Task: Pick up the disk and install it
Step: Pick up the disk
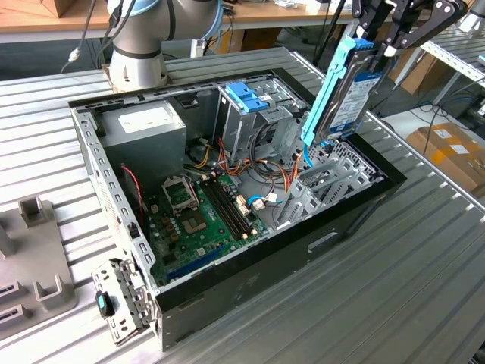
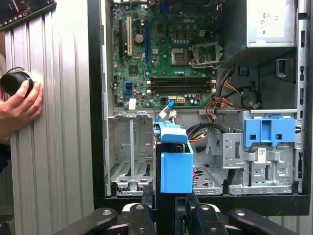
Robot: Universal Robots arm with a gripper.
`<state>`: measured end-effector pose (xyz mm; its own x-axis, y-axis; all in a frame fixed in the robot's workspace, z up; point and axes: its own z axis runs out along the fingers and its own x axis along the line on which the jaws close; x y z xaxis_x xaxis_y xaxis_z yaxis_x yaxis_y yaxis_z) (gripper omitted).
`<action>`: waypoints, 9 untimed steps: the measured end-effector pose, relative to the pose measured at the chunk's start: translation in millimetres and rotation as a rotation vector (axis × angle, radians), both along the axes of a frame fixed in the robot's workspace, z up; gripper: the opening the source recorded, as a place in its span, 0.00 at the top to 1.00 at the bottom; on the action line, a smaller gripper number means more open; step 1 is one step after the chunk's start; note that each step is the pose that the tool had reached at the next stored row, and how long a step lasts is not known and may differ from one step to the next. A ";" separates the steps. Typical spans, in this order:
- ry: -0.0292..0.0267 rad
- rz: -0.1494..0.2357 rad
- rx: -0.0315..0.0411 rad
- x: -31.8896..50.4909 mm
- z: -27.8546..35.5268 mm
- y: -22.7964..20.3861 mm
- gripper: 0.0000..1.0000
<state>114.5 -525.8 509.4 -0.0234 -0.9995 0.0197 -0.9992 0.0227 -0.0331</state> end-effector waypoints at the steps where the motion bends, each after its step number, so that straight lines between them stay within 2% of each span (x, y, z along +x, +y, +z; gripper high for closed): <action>1: 0.0000 0.000 0.0000 0.0 -0.2 0.0 0.65; 9: 0.0000 0.000 0.0001 0.0 -1.4 0.0 0.65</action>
<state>114.5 -525.8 508.1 -0.0234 -0.9995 0.0196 -0.9992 0.0228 -0.0331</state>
